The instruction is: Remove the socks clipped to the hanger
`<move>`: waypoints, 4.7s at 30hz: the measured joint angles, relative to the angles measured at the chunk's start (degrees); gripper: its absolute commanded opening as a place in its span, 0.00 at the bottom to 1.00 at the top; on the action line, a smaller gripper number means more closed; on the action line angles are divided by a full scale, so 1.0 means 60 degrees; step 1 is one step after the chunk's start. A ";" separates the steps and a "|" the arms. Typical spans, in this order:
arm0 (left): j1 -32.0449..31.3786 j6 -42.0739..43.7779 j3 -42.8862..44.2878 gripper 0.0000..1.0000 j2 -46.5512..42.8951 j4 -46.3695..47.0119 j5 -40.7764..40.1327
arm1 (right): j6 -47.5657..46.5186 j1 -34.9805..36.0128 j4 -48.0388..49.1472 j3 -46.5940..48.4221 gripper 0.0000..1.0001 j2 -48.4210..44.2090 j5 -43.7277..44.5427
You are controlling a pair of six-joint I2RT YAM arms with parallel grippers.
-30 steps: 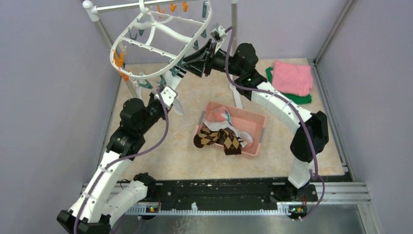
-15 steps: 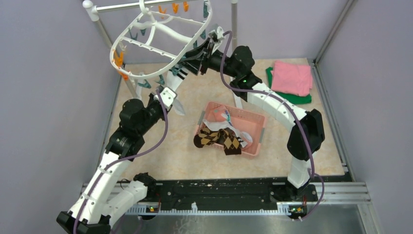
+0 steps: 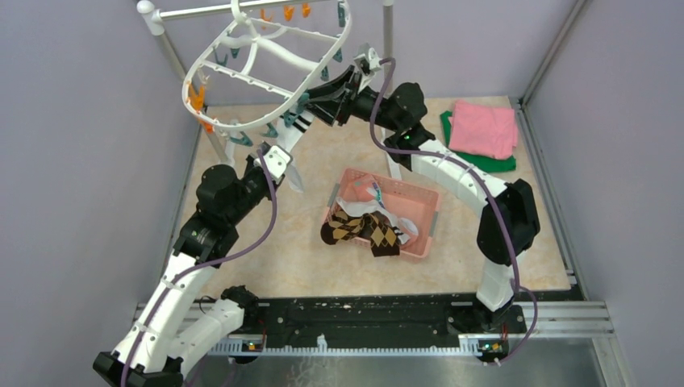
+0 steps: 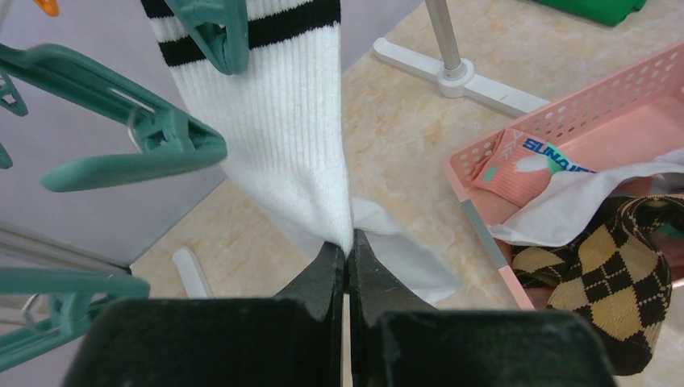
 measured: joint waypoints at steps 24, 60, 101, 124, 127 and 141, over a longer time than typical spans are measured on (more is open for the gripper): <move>0.0000 -0.0044 0.0004 0.00 -0.0004 -0.0277 0.0178 | 0.1654 -0.0025 0.1366 0.0991 0.48 0.0776 -0.1694; -0.0036 0.0084 -0.0663 0.00 0.0576 -0.0437 0.2047 | 0.1869 -0.0015 0.0535 0.1450 0.22 0.1177 -0.1552; -0.2823 0.1865 0.6269 0.99 0.7439 -0.5082 0.2907 | 0.0998 -0.1038 -0.5417 -0.6841 0.99 -0.7461 1.0003; 0.4648 0.0783 0.1067 0.99 0.4532 -0.4331 0.3676 | 0.3027 -0.2539 -0.6932 -0.9956 0.99 -1.0222 1.3256; 0.5362 0.0605 0.0124 0.99 0.4845 -0.3315 0.3861 | 0.2809 -0.2601 -0.6859 -1.0601 0.99 -1.0830 1.3996; 0.5759 -0.1490 -0.3337 0.99 0.5468 0.2918 0.3683 | -0.0911 -0.2616 -0.4058 -1.4039 0.99 -1.1100 1.6557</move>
